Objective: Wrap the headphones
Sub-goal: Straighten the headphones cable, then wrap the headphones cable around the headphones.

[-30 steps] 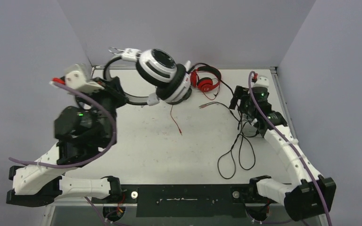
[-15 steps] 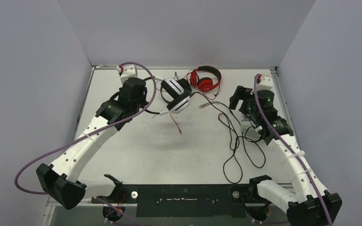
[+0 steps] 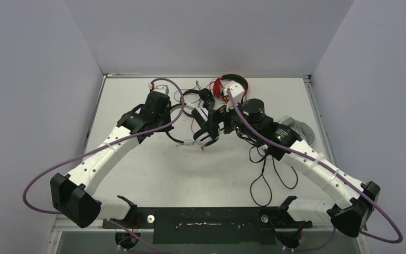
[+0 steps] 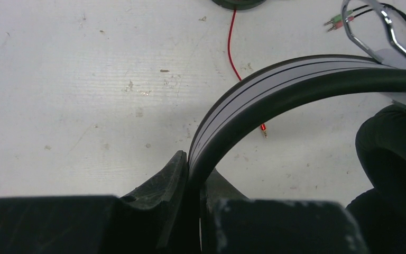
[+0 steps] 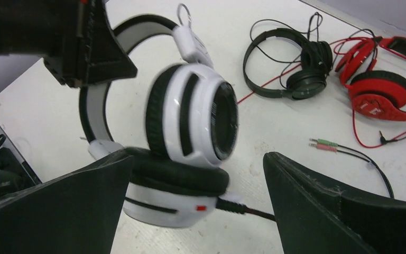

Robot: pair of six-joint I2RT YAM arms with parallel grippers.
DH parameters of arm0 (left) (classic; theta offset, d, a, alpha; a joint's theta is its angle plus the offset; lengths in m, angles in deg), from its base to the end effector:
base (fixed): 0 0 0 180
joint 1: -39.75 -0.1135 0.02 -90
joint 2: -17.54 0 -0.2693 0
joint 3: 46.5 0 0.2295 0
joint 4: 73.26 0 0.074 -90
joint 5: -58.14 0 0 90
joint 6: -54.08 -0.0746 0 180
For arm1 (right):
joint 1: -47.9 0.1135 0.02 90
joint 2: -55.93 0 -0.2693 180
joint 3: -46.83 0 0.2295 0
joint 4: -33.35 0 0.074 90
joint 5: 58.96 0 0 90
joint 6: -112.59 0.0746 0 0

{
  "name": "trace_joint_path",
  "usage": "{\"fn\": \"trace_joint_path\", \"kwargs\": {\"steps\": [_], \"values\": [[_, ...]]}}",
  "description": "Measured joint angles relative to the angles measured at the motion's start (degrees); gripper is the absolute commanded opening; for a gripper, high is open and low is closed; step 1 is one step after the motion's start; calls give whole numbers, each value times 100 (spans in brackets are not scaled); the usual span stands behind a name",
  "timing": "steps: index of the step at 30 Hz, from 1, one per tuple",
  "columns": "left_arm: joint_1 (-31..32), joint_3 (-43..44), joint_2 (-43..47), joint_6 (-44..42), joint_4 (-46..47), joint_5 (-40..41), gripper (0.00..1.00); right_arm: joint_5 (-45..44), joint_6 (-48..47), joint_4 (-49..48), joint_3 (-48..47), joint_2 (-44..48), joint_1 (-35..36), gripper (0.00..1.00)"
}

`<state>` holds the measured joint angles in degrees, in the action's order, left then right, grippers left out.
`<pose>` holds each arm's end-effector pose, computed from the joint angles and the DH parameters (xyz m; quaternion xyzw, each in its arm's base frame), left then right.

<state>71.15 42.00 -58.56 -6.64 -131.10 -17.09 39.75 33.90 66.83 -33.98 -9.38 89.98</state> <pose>0.2506 -0.1307 0.3201 -0.0317 0.9184 -0.0873 0.3846 0.1922 0.1888 0.3739 -0.2570 0.7658 0.3182 0.4961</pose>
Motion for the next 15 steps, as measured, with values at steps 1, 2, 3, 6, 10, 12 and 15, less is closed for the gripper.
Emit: {"fn": "trace_joint_path", "kwargs": {"steps": [1, 2, 3, 6, 10, 12, 15], "values": [[20, -68, 13, 0, 11, 9, 0, -122, -33, 46, -186, -166, 162, 100], [68, -129, 24, -4, 24, 55, 0, -278, -63, 94, -382, -348, 317, 100], [127, -181, 33, -22, 31, 114, 0, -431, -103, 131, -566, -527, 452, 100], [348, -258, 52, -114, 31, 330, 0, -734, -227, 201, -885, -933, 756, 100], [654, -258, 90, -271, 39, 680, 0, -1130, -380, 446, -1084, -1346, 1001, 100], [734, -258, 120, -348, 39, 822, 0, -1449, -463, 627, -1176, -1550, 1108, 100], [756, -258, 173, -472, 42, 1016, 0, -1897, -535, 885, -1193, -1716, 1209, 100]]}}
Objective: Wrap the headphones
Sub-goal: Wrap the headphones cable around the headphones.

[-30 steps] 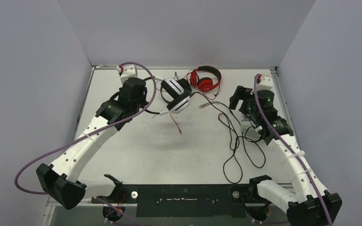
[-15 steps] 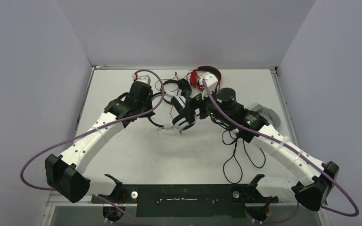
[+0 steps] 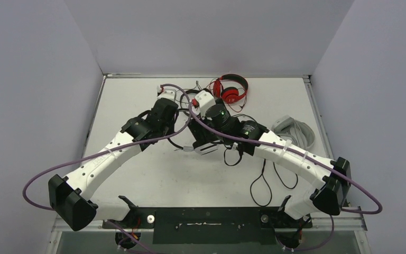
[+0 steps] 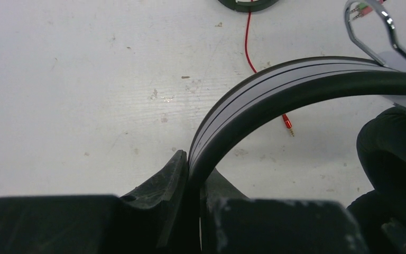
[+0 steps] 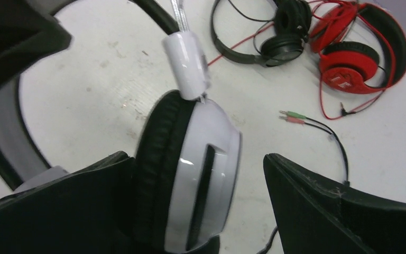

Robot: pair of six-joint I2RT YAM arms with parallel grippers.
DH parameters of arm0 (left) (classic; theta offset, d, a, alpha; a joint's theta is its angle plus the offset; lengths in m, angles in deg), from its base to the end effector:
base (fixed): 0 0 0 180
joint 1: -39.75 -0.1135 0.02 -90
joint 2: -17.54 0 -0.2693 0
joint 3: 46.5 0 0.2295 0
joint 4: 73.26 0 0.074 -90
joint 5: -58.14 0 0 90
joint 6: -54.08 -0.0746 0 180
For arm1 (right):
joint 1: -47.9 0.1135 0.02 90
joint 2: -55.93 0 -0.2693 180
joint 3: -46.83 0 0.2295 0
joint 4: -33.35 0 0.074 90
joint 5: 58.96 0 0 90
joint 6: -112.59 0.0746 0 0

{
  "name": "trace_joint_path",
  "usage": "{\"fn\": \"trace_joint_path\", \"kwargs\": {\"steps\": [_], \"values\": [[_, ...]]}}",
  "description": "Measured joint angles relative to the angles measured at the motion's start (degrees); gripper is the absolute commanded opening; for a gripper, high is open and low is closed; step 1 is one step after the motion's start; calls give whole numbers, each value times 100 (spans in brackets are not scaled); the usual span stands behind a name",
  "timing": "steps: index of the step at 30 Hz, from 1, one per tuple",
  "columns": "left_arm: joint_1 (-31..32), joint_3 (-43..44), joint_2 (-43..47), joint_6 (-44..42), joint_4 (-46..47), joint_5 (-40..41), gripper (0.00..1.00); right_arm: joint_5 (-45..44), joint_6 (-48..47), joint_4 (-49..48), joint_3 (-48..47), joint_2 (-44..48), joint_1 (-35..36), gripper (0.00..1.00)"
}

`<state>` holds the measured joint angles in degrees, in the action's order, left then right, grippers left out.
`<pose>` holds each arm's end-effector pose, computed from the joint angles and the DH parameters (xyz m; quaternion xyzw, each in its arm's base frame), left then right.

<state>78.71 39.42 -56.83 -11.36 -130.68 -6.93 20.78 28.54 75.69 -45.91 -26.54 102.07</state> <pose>0.2304 -0.1459 0.3171 0.0330 0.9079 -0.0230 0.4172 0.2071 0.2642 0.3431 -0.3164 0.8131 0.1739 0.4566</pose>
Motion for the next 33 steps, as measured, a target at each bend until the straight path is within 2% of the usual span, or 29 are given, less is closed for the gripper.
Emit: {"fn": "trace_joint_path", "kwargs": {"steps": [5, 11, 16, 24, 33], "values": [[4, 0, 120, -310, 39, 173, 0, -579, -52, 131, 90, 22, -96, 100], [46, -72, 214, -734, 326, -125, 0, -492, 232, 33, 282, 129, -949, 97], [66, -127, 216, -911, 404, -326, 0, -282, 229, -2, 448, 308, -964, 97], [37, -11, -63, -549, 221, -323, 0, 490, 168, -114, 817, 688, -979, 100], [-105, 315, -732, -214, -13, -901, 0, 568, 245, -249, 1309, 857, -1060, 100]]}}
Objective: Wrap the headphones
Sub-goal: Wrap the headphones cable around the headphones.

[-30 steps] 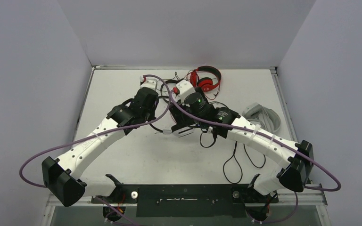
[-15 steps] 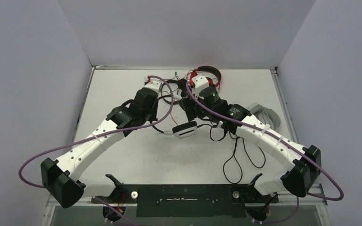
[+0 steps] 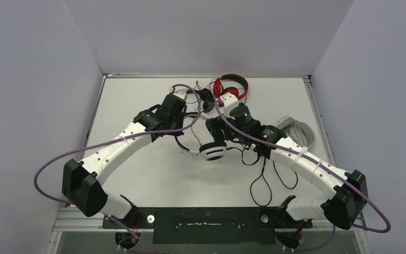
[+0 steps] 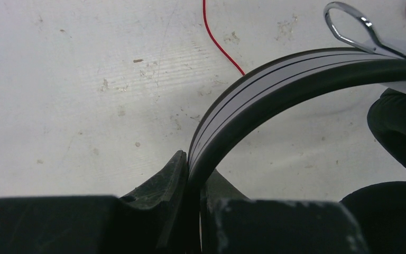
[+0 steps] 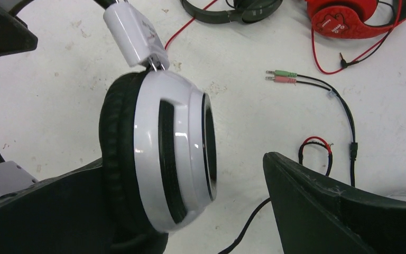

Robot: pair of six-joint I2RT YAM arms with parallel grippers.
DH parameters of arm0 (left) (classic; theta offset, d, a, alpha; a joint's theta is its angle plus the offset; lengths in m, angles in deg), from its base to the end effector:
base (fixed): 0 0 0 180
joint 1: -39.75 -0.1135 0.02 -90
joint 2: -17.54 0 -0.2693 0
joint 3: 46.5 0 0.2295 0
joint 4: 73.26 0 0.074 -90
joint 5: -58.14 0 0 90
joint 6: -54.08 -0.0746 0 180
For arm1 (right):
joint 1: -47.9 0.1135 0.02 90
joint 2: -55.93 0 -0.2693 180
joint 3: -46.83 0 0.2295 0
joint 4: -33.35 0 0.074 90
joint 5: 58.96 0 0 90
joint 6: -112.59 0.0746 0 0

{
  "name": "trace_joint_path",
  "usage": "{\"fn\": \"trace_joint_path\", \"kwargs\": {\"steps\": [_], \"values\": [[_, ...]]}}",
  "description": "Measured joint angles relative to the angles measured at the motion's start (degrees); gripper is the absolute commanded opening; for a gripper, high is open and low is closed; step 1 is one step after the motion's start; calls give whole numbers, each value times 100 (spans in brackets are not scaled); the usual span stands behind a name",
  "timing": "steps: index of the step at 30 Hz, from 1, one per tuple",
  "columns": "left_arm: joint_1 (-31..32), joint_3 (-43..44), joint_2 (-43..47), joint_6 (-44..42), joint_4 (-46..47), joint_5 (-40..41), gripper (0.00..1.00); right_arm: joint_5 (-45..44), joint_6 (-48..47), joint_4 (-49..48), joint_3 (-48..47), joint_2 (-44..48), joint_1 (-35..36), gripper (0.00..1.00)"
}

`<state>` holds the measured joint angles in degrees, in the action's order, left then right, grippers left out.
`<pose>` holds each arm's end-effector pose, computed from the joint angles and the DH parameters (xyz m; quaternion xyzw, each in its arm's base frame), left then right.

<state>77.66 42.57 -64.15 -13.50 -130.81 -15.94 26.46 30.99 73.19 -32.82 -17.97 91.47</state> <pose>0.2509 -0.1694 0.2975 0.0787 0.9290 -0.0569 0.3571 0.2190 0.2001 0.3121 -0.2488 0.8470 0.1735 0.4365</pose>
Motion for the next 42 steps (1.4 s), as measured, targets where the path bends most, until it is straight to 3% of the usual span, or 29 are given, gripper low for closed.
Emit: {"fn": "trace_joint_path", "kwargs": {"steps": [13, 26, 33, 42], "values": [[-754, 42, -389, 804, -293, -769, 4, -522, 302, -656, 855, 1495, -85, 100], [-850, -155, -391, 1182, -417, -780, 0, -1154, 1167, -1187, 2822, 2664, -160, 100], [-979, -177, -391, 793, -446, -1143, 0, -1329, 1377, -1392, 3213, 2723, -160, 100], [-1029, 61, -664, 1008, -750, -1008, 0, -1410, 1460, -1617, 3274, 2527, -199, 100]]}}
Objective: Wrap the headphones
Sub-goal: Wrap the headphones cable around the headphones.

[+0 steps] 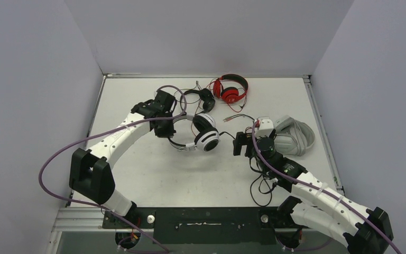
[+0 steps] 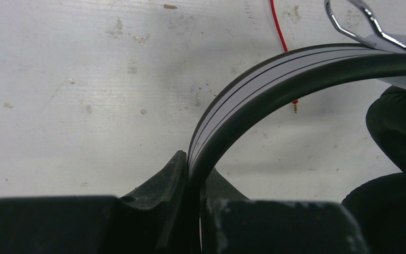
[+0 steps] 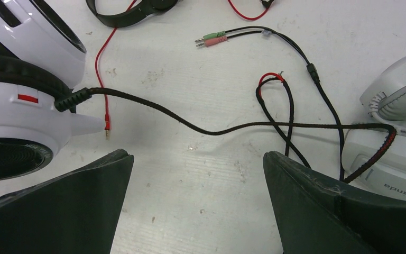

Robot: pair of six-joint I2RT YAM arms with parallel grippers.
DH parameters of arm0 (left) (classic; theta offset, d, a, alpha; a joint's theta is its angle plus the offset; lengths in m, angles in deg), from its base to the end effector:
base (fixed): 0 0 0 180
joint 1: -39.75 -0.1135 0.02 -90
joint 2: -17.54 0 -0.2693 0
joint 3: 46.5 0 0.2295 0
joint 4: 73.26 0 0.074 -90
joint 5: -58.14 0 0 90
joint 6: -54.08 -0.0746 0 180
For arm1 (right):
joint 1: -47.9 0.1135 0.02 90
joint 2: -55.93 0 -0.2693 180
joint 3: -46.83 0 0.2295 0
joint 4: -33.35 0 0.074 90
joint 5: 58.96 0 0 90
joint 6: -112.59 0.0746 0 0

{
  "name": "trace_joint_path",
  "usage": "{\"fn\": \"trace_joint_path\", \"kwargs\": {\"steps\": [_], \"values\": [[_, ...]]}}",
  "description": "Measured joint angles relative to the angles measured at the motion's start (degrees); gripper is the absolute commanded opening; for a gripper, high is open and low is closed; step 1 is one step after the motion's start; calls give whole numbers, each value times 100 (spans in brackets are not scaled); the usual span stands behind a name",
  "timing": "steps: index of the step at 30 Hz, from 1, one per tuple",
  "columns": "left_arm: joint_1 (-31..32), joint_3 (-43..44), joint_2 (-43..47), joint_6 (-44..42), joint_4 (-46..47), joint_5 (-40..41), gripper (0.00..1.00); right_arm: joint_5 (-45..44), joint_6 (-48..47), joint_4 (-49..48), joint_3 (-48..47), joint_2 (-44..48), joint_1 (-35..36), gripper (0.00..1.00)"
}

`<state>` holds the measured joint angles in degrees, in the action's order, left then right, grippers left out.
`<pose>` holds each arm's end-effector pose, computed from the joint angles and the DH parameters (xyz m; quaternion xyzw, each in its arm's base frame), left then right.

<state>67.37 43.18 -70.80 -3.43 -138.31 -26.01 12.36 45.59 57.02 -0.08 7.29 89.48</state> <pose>0.2758 -0.1357 0.2552 -0.0529 0.9712 -0.0707 0.2215 0.1671 0.1163 0.2466 -0.0491 0.8371 0.1657 0.5190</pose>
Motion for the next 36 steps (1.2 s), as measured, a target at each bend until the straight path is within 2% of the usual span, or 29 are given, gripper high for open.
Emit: {"fn": "trace_joint_path", "kwargs": {"steps": [5, 12, 20, 27, 31, 36], "values": [[-35, 22, 9, 105, -116, 256, 0, 2, 2, -129, 46, 2, -28, 100], [-101, 103, 619, -79, -286, 404, 0, 57, -101, -236, 308, 28, -37, 100], [-282, 1180, 658, -560, -1196, 323, 0, 291, -466, -313, 313, 28, -37, 99], [-278, 1963, 765, -796, -2074, 157, 0, 667, -894, -994, 330, 52, -22, 98], [-271, 2103, 1113, -820, -2253, 9, 0, 813, -1163, -1576, 457, -42, 74, 95], [-269, 2135, 1423, -817, -2385, -315, 0, 903, -1408, -2087, 533, -481, 240, 85]]}}
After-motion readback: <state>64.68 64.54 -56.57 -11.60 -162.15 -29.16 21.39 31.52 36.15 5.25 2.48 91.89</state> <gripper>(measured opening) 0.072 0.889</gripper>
